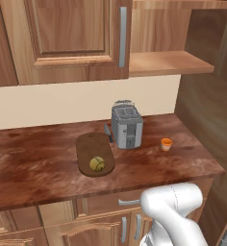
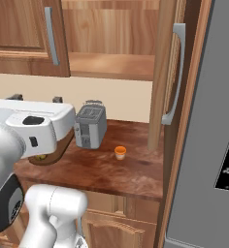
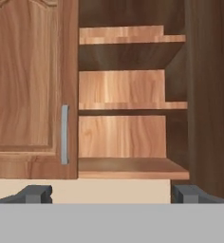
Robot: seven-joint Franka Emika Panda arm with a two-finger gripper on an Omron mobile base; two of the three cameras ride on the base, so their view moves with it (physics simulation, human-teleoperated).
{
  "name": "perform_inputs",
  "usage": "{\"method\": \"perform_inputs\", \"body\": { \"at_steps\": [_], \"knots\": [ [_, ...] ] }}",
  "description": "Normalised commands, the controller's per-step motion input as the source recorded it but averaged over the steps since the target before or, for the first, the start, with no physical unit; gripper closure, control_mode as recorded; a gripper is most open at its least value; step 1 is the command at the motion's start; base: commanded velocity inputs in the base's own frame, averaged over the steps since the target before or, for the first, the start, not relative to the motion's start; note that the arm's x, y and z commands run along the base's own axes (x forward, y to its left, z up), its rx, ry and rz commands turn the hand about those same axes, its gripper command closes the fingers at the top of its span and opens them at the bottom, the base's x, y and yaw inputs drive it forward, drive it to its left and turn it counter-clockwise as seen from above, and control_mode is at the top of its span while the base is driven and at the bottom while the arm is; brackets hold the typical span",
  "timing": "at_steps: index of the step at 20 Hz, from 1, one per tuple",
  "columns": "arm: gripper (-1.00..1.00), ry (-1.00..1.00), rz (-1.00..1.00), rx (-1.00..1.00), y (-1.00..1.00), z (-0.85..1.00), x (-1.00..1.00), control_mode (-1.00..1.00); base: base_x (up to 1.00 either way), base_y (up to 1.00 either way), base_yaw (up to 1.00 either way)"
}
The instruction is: Pick the bread, place it on the cutting board, pick the jam, place it on the counter, and close the cabinet.
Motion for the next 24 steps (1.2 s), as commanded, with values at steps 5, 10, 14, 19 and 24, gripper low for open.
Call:
{"method": "perform_inputs", "body": {
  "at_steps": [5, 10, 14, 19, 24],
  "knots": [
    [-1.0, 0.0, 0.02, 0.0, -0.15, -0.07, -0.22, -1.0, 0.0, 0.0, 0.0],
    [-1.0, 0.0, 0.0, 0.0, -0.19, -0.05, -0.22, -1.0, 0.0, 0.0, 0.0],
    [-1.0, 0.0, 0.0, 0.0, -0.18, -0.06, -0.19, -1.0, 0.0, 0.0, 0.0],
    [-1.0, 0.0, 0.0, 0.0, -0.16, -0.14, -0.06, -1.0, 0.0, 0.0, 0.0],
    [-1.0, 0.0, 0.0, 0.0, -0.16, -0.15, -0.02, -1.0, 0.0, 0.0, 0.0]
  ]
}}
